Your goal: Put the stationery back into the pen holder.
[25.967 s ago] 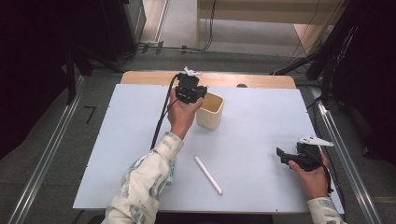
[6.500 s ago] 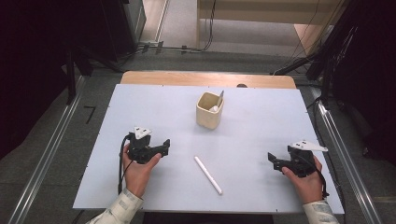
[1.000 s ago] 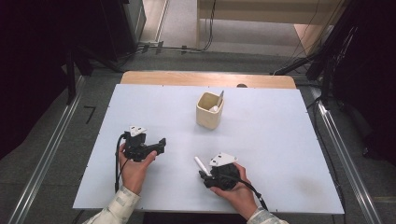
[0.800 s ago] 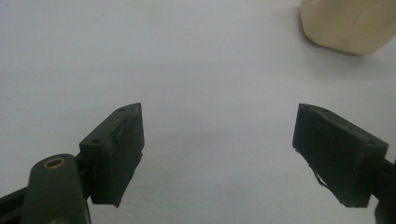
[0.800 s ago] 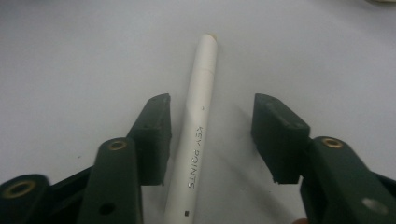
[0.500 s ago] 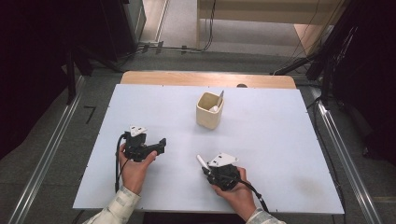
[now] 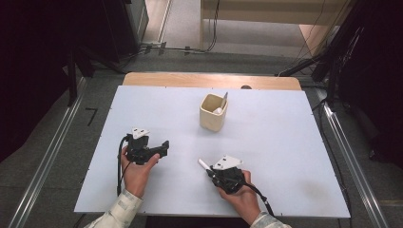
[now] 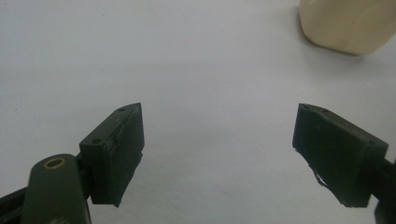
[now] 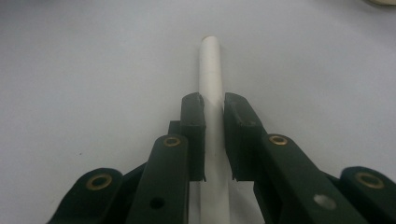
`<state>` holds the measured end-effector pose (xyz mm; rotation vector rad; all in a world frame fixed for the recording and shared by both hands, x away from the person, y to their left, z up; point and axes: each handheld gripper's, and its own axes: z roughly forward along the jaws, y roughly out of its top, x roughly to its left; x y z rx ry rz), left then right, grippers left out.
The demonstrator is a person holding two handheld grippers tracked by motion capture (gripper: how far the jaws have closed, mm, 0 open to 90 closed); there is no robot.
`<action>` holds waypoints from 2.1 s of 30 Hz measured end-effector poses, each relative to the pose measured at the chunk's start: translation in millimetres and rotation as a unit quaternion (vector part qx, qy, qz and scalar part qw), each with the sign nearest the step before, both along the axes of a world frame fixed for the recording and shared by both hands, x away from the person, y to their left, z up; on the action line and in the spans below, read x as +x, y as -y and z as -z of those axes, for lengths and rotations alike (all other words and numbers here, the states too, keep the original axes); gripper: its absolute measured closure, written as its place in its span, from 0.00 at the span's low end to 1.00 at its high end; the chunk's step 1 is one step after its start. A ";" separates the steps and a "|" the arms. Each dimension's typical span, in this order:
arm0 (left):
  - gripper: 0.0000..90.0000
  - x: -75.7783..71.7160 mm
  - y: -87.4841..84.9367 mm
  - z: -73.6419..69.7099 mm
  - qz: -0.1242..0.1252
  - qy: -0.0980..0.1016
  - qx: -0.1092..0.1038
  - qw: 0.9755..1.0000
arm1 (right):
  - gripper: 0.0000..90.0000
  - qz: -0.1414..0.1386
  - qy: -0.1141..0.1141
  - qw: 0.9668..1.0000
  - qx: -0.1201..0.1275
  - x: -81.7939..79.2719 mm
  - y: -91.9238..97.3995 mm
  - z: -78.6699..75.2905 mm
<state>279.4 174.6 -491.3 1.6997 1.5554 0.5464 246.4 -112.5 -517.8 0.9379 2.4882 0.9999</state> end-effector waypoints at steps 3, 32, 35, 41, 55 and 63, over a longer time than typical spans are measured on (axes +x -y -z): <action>0.20 -0.1 -0.4 -0.1 0.001 0.000 0.000 1.000 | 0.86 0.000 -0.002 1.000 0.001 0.3 0.2 -0.4; 0.20 0.7 -2.0 -0.6 -0.001 0.000 -0.002 1.000 | 0.86 0.029 0.005 0.999 0.038 21.1 22.8 -27.5; 0.20 0.6 -2.1 -0.7 -0.001 0.001 -0.001 1.000 | 0.86 0.035 0.007 0.998 0.042 26.7 26.7 -32.3; 0.20 0.7 -3.0 -1.0 -0.003 0.000 -0.001 1.000 | 0.86 0.047 0.016 0.997 0.051 37.1 33.4 -42.0; 0.20 0.9 -4.3 -1.7 -0.004 0.002 0.000 1.000 | 0.86 0.071 0.033 0.995 0.065 58.3 44.3 -61.0; 0.20 1.1 -5.5 -2.0 -0.005 0.003 -0.002 1.000 | 0.86 0.073 0.043 0.993 0.076 65.5 43.6 -72.5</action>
